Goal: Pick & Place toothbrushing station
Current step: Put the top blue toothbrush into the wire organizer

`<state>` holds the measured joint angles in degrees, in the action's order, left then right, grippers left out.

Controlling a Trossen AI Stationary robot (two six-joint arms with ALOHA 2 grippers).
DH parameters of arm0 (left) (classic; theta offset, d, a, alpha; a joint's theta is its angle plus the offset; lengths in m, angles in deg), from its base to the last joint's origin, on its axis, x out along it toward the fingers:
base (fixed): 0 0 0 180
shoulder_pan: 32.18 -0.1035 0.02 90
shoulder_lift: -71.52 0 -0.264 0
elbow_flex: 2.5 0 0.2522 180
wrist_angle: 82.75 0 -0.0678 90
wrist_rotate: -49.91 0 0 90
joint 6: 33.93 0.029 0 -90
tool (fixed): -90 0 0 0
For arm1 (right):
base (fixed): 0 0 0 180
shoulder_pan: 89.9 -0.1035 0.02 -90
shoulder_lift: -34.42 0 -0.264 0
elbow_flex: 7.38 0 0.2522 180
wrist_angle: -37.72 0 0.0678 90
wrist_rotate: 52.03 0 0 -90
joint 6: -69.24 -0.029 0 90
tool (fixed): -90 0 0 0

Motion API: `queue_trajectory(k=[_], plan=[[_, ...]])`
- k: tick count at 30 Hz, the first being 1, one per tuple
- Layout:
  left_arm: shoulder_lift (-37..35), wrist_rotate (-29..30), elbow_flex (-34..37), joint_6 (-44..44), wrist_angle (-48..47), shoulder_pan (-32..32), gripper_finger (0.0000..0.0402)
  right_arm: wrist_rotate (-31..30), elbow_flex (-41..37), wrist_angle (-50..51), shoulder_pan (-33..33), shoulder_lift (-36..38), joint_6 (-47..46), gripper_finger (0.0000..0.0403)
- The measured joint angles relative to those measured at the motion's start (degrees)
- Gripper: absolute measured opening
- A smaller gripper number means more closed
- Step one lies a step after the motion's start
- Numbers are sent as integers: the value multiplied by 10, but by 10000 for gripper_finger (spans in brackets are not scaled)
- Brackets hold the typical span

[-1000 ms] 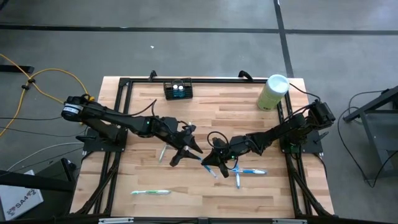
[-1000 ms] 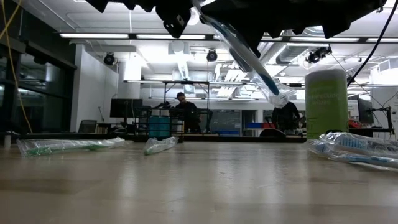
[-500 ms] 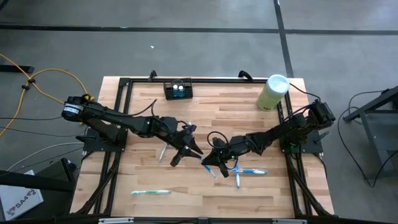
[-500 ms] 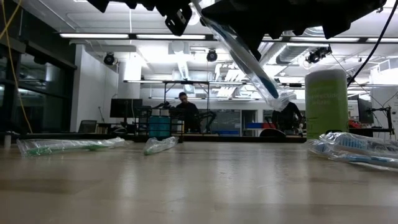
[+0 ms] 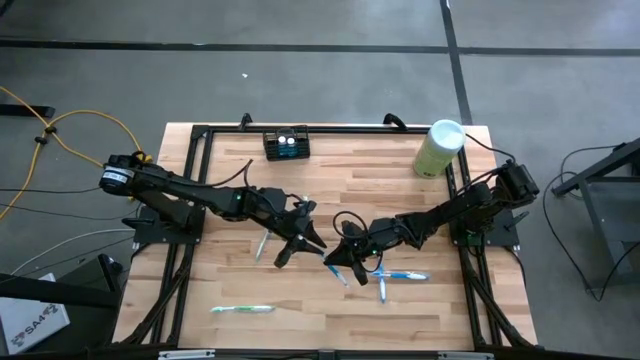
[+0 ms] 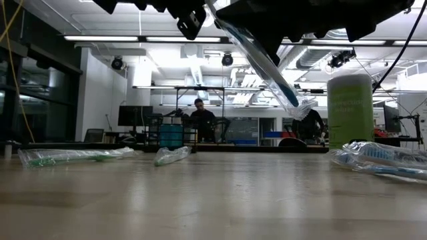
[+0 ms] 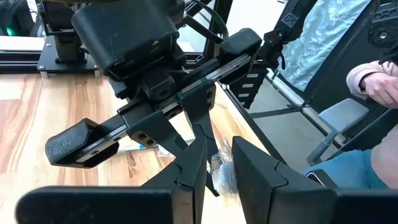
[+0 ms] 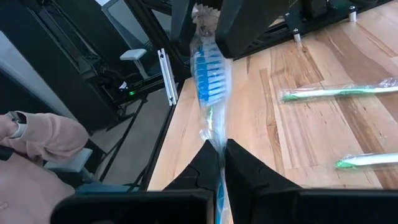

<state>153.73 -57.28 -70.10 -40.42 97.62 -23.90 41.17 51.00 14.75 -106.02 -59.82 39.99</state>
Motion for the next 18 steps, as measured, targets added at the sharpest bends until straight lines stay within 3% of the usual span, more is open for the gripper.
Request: queue_trajectory(k=[8,15,18], plan=[[0,0,0,-8,-1,0,65,0,0,-2,0,0,6,5],[0,-5,0,-8,-1,0,8,0,0,-2,0,0,6,5],[0,-19,0,-8,-1,0,2,0,0,-3,0,0,6,5]])
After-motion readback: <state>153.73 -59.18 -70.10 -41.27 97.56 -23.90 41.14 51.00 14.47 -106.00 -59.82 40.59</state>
